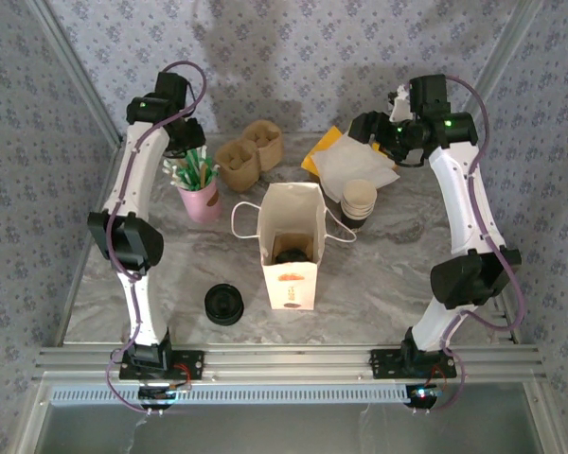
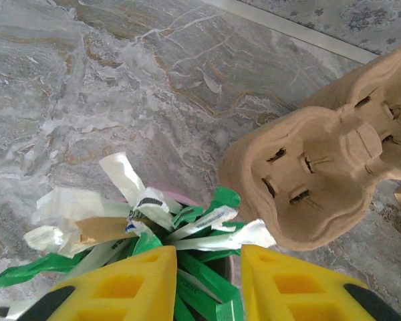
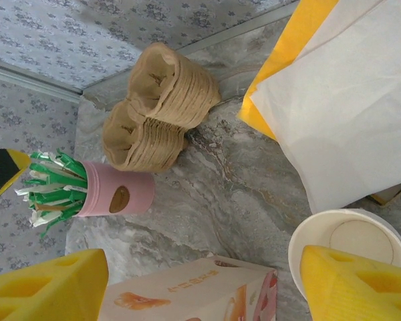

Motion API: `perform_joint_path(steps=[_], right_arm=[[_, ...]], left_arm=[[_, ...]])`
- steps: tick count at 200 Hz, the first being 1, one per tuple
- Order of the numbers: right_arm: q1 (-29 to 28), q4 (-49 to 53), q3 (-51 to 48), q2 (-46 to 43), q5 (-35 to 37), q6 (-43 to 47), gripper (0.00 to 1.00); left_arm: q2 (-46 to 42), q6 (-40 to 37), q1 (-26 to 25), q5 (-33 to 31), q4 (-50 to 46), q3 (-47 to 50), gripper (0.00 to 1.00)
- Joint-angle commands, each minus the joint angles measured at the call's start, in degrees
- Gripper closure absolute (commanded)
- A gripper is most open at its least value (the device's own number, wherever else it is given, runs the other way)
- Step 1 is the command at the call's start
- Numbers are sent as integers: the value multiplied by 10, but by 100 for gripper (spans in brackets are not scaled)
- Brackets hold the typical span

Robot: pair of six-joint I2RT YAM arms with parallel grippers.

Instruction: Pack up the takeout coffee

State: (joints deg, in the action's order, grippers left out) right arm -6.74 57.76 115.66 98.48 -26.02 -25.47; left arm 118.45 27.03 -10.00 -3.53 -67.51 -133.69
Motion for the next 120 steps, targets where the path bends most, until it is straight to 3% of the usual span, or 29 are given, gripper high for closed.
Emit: perform_joint_path(steps=[1,120], right_arm=[[0,16,18,-3,-14,15,23],[4,27,9,-6,-17,25,23]], left_arm=[[12,2,3,-9,4,-25,70],[40,-15,3,-47,0,-46,71]])
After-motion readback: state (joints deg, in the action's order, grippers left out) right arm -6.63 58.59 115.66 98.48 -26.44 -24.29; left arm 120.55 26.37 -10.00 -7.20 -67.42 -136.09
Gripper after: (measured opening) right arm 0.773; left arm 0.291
